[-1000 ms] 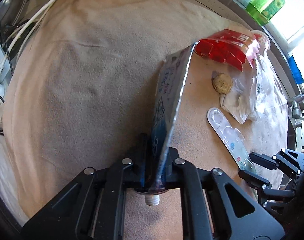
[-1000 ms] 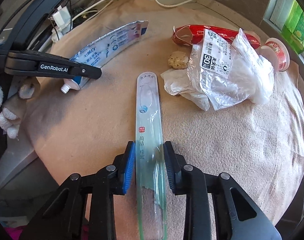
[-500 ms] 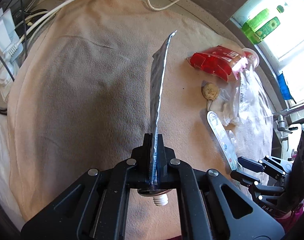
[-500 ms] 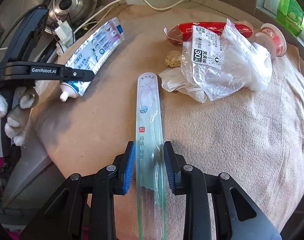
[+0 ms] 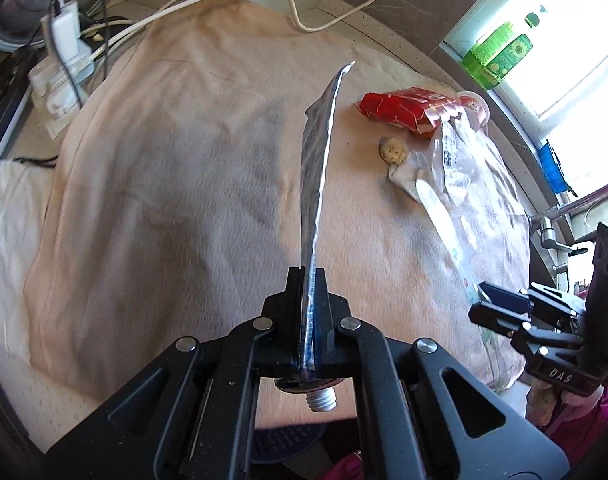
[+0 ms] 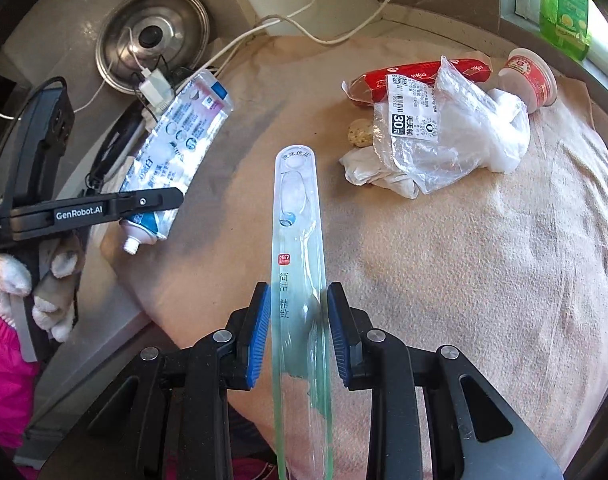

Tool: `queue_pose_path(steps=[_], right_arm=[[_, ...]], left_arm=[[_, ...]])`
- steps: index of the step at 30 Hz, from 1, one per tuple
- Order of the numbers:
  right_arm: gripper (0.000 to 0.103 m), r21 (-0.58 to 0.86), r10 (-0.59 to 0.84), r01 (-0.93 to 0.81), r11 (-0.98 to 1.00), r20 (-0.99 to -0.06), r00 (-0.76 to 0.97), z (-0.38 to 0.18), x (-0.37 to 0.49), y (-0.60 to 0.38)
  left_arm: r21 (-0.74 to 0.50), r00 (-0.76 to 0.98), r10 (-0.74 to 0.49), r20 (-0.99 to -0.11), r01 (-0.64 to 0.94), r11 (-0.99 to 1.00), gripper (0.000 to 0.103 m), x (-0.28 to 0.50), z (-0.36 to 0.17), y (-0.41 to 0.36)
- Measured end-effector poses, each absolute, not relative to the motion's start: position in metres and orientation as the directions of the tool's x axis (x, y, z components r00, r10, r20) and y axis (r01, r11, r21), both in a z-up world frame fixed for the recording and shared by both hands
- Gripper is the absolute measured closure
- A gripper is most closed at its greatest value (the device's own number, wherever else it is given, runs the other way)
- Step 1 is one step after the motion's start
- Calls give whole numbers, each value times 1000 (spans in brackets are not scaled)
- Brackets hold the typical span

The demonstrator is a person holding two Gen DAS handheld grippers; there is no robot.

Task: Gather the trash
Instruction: 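Carry the toothpaste tube and toothbrush case down over the blue basket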

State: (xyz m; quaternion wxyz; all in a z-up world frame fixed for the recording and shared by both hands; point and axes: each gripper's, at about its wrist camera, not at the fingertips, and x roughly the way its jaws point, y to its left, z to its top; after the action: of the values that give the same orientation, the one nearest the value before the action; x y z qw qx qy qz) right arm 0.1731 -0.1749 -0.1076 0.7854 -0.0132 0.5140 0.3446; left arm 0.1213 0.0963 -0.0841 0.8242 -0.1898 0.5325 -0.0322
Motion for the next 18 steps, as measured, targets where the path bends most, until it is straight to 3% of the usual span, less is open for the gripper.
queue_pose_path(steps=[18], right_arm=[[76,418,595,-567,710,-787,165,-106,109,-160]], left_arm=[[-318,429,-209,-879,-198,927,101,-2,-93,88]])
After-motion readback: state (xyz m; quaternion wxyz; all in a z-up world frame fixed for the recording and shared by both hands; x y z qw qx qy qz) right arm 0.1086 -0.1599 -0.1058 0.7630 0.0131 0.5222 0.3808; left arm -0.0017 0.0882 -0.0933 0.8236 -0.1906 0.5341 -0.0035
